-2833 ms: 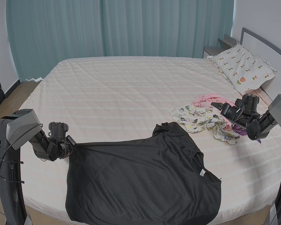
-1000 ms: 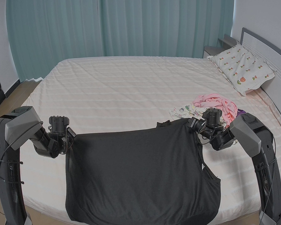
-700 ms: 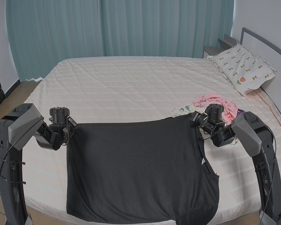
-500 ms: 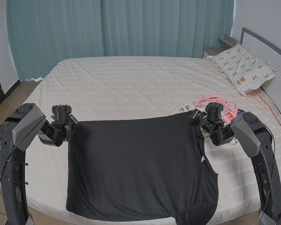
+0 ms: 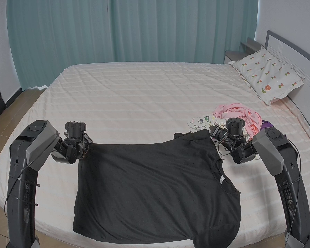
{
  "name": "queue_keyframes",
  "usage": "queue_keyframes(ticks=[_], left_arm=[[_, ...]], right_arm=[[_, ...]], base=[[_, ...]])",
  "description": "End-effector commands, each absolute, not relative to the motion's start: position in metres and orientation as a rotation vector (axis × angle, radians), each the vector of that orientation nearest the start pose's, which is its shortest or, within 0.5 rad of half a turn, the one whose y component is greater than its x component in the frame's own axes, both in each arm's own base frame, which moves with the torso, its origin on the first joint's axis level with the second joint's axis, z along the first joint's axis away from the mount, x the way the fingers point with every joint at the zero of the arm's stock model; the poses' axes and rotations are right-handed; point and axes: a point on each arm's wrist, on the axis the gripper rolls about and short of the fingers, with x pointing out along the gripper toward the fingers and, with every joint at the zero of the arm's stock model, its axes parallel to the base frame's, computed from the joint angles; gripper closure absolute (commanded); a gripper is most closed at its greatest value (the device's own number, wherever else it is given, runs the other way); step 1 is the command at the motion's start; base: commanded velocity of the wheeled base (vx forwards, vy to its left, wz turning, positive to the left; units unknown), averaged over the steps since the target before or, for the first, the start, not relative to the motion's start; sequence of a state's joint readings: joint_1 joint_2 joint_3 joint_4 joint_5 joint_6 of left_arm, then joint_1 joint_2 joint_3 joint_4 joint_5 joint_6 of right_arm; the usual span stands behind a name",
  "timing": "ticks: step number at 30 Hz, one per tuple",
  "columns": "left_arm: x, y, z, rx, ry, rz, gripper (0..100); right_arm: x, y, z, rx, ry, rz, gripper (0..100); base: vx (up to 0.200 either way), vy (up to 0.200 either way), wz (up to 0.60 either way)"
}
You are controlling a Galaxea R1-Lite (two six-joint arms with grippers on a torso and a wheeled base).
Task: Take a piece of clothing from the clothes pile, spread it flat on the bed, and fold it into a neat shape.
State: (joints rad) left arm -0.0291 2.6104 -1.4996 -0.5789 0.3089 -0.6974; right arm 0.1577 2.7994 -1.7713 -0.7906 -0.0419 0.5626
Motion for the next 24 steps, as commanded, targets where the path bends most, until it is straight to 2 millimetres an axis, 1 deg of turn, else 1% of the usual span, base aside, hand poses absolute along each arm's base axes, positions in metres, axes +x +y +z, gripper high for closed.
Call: queue_keyframes(ticks=[1,3,5,6,8,10,12,14,15,16,18,19,20,21,22,23,24], left_arm=[[0.493,-0.013,-0.031,-0.580,0.429,0.439,0],[0.493,-0.013,-0.027,-0.581,0.426,0.439,0],[0.491,-0.013,-0.027,-0.579,0.429,0.443,0],[0.491,-0.013,-0.027,-0.578,0.430,0.444,0],[0.485,-0.011,-0.011,-0.583,0.418,0.443,0],[0.478,-0.010,0.000,-0.588,0.416,0.443,0],[0.463,-0.011,0.018,-0.594,0.421,0.432,0],[0.453,-0.011,0.024,-0.594,0.431,0.433,0],[0.441,-0.013,0.031,-0.592,0.445,0.425,0],[0.434,-0.014,0.034,-0.592,0.456,0.417,0],[0.416,-0.015,0.039,-0.593,0.492,0.409,0],[0.410,-0.016,0.039,-0.593,0.506,0.407,0],[0.398,-0.016,0.040,-0.592,0.531,0.406,0],[0.398,-0.016,0.040,-0.592,0.531,0.406,0],[0.375,-0.021,0.041,-0.588,0.579,0.390,0],[0.362,-0.023,0.039,-0.593,0.603,0.381,0],[0.355,-0.024,0.039,-0.598,0.614,0.375,0]], right_arm=[[0.527,0.084,-0.039,0.528,0.299,0.039,0],[0.525,0.083,-0.030,0.527,0.286,0.040,0],[0.521,0.080,-0.017,0.530,0.285,0.042,0],[0.519,0.079,-0.014,0.532,0.286,0.043,0],[0.505,0.074,0.006,0.546,0.308,0.054,0],[0.492,0.074,0.015,0.550,0.341,0.081,0],[0.467,0.072,0.026,0.553,0.385,0.128,0],[0.455,0.070,0.030,0.555,0.386,0.142,0],[0.442,0.069,0.033,0.557,0.376,0.151,0],[0.434,0.069,0.033,0.556,0.376,0.153,0],[0.414,0.066,0.035,0.556,0.382,0.150,0],[0.408,0.065,0.035,0.555,0.389,0.147,0],[0.395,0.063,0.034,0.556,0.409,0.142,0],[0.395,0.063,0.034,0.556,0.409,0.142,0],[0.379,0.060,0.033,0.558,0.438,0.133,0],[0.370,0.058,0.031,0.563,0.453,0.125,0],[0.366,0.057,0.030,0.567,0.459,0.119,0]], base=[[0.000,0.000,0.00],[0.000,0.000,0.00],[0.000,0.000,0.00],[0.000,0.000,0.00],[0.000,0.000,0.00],[0.000,0.000,0.00],[0.000,0.000,0.00],[0.000,0.000,0.00],[0.000,0.000,0.00],[0.000,0.000,0.00],[0.000,0.000,0.00],[0.000,0.000,0.00],[0.000,0.000,0.00],[0.000,0.000,0.00],[0.000,0.000,0.00],[-0.200,0.000,0.00],[-0.200,0.000,0.00]])
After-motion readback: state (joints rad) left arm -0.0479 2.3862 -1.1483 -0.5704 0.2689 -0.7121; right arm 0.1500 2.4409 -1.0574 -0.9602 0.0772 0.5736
